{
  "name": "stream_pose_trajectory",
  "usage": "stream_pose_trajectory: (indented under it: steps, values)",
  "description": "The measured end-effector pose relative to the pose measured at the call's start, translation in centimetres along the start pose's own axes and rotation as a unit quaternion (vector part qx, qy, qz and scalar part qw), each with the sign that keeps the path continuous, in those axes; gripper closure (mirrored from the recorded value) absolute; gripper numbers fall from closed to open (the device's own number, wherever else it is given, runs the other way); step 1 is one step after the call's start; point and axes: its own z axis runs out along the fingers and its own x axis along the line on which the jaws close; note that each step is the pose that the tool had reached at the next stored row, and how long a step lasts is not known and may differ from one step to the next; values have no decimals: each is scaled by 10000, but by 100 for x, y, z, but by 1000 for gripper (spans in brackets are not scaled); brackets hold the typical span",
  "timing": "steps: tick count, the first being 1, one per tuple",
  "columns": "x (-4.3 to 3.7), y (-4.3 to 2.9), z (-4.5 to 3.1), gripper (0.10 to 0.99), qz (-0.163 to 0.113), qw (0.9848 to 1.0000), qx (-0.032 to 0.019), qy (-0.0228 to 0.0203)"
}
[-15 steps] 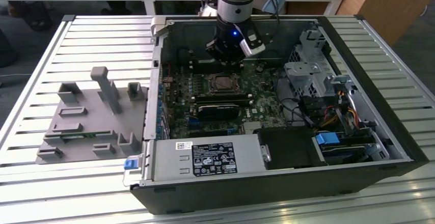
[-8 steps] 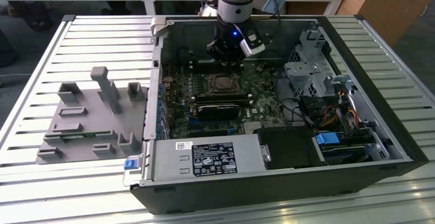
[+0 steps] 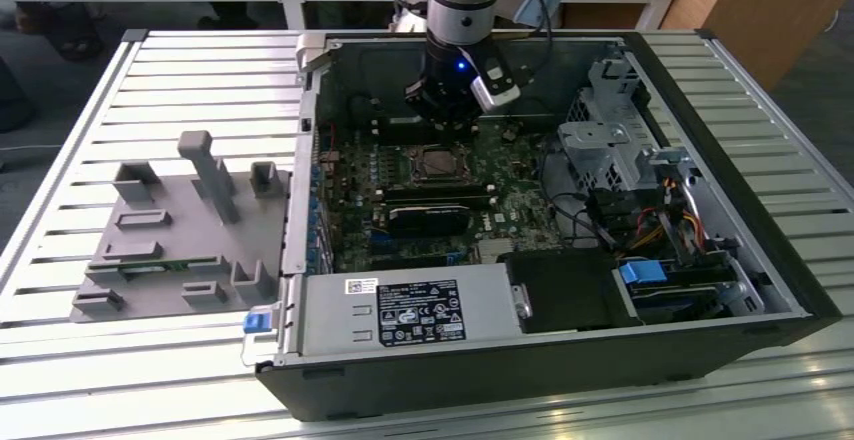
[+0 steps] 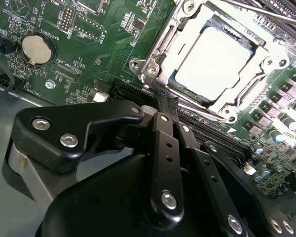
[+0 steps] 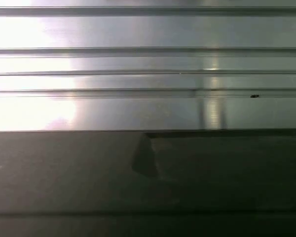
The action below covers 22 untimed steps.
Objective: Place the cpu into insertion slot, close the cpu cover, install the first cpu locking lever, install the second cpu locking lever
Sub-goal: 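Install the first cpu locking lever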
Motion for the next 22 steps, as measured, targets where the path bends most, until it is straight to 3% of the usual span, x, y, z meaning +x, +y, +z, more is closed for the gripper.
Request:
stream_pose_trajectory:
  steps: [11,17,22]
  values:
    - [0,2,-18,980,0,10000,8,0]
    - [1,1,-6,980,-1,10000,92,-1]
    - [0,2,10,980,-2,9999,127,-3]
